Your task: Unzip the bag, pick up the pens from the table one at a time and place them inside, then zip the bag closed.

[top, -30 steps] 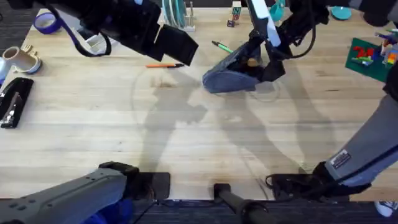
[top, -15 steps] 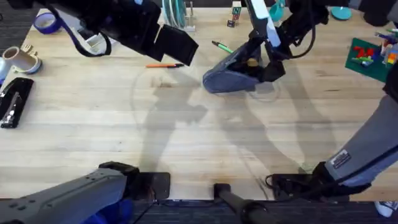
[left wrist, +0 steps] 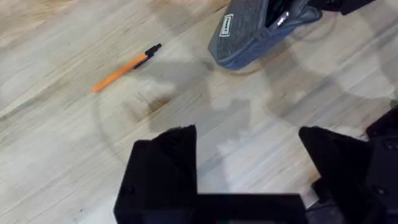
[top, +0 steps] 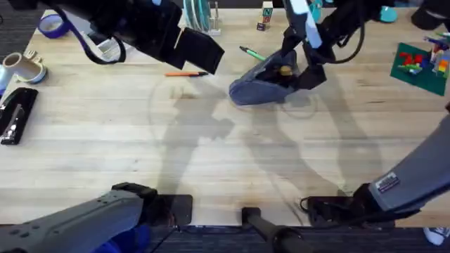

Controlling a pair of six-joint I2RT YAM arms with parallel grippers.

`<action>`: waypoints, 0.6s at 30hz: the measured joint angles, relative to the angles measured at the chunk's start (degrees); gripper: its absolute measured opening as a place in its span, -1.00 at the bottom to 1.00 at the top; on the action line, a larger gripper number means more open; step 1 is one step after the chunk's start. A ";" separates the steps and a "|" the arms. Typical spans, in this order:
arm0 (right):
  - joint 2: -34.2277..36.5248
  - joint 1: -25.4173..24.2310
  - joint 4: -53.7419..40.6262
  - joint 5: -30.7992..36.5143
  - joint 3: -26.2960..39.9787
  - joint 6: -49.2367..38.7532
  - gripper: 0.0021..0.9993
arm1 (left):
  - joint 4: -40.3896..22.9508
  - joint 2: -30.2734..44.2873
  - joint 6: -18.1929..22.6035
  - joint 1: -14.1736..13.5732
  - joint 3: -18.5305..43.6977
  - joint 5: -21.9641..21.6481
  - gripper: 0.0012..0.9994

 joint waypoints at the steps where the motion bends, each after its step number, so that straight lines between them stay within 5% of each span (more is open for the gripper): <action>1: -0.83 0.02 -0.04 -0.02 0.00 0.46 0.99 | 0.00 0.00 -0.01 0.00 0.00 0.00 0.99; 18: -11.09 0.02 -2.86 1.25 0.00 8.73 0.99 | -0.04 0.00 -0.15 0.00 0.00 0.00 0.99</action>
